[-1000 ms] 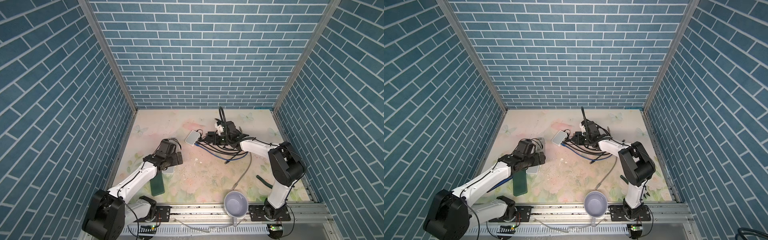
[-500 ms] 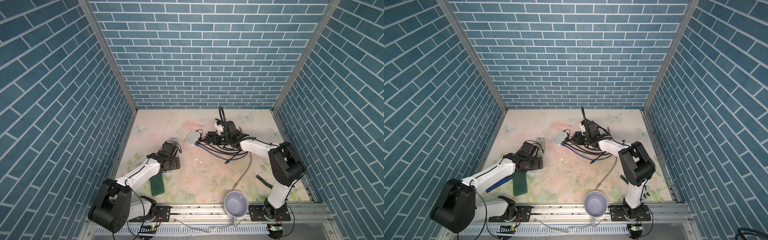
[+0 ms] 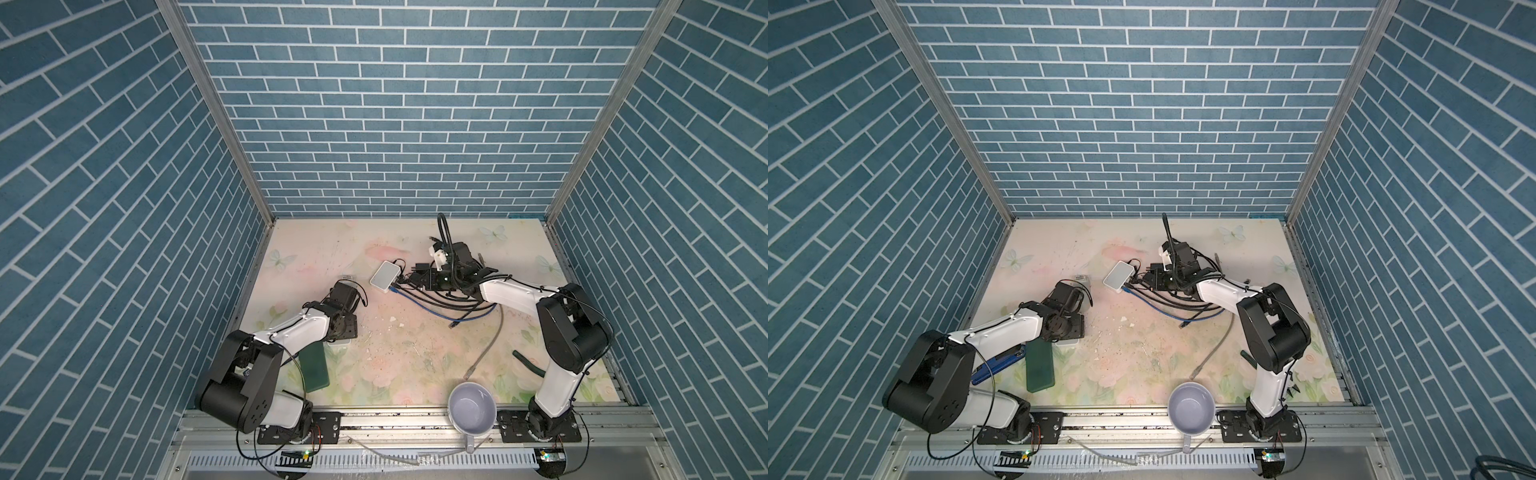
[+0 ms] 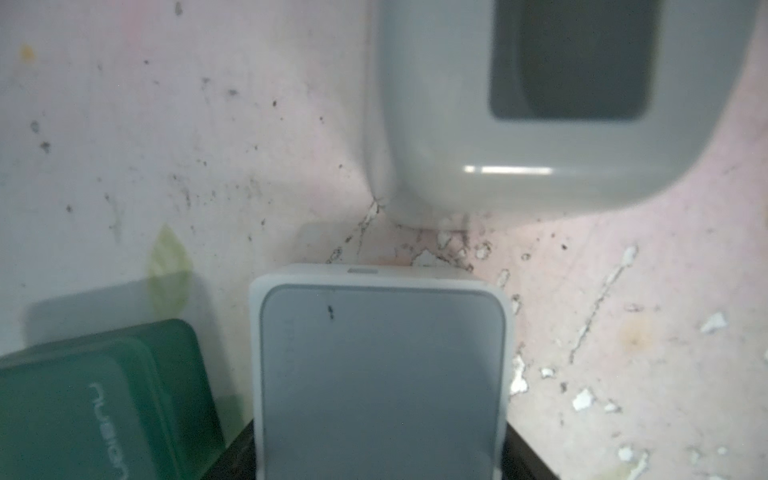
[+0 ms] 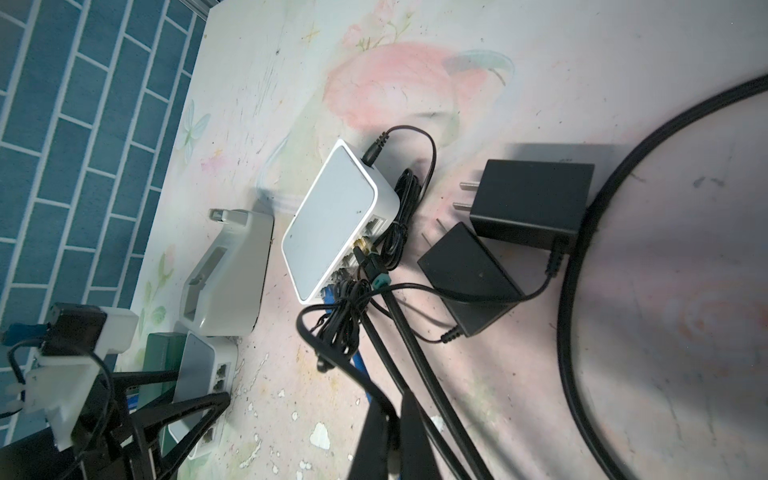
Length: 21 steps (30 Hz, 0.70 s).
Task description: Insert the plug into the switch port
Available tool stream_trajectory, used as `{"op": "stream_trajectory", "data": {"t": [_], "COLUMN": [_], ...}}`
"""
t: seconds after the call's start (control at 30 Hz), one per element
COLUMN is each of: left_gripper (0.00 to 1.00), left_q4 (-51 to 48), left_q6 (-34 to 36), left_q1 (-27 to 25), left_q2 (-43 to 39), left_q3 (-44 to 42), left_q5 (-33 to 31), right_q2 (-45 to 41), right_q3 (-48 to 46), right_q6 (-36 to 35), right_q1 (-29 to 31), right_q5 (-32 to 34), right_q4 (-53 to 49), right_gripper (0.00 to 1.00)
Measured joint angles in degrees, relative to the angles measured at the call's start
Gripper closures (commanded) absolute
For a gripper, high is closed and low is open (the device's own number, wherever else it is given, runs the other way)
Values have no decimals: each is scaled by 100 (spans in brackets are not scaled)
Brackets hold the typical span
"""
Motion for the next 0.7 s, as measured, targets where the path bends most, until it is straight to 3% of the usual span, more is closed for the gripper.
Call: {"op": "stream_trajectory", "data": {"t": [0.2, 0.37, 0.7], "left_gripper": [58, 58, 57], "left_q4": [238, 857, 2041], "left_q6": [125, 413, 1309], "left_q1": [0, -68, -713], "left_q2": [-9, -472, -1047], "left_q3": [-31, -422, -748], "left_q5": [142, 743, 1611], "right_q2": [0, -26, -271], "right_q3": [0, 0, 0], "right_q6": [0, 0, 17], "right_q1": [0, 0, -52], "right_q5": [-28, -140, -579], "right_q4": [0, -4, 46], "right_gripper": [100, 100, 100]}}
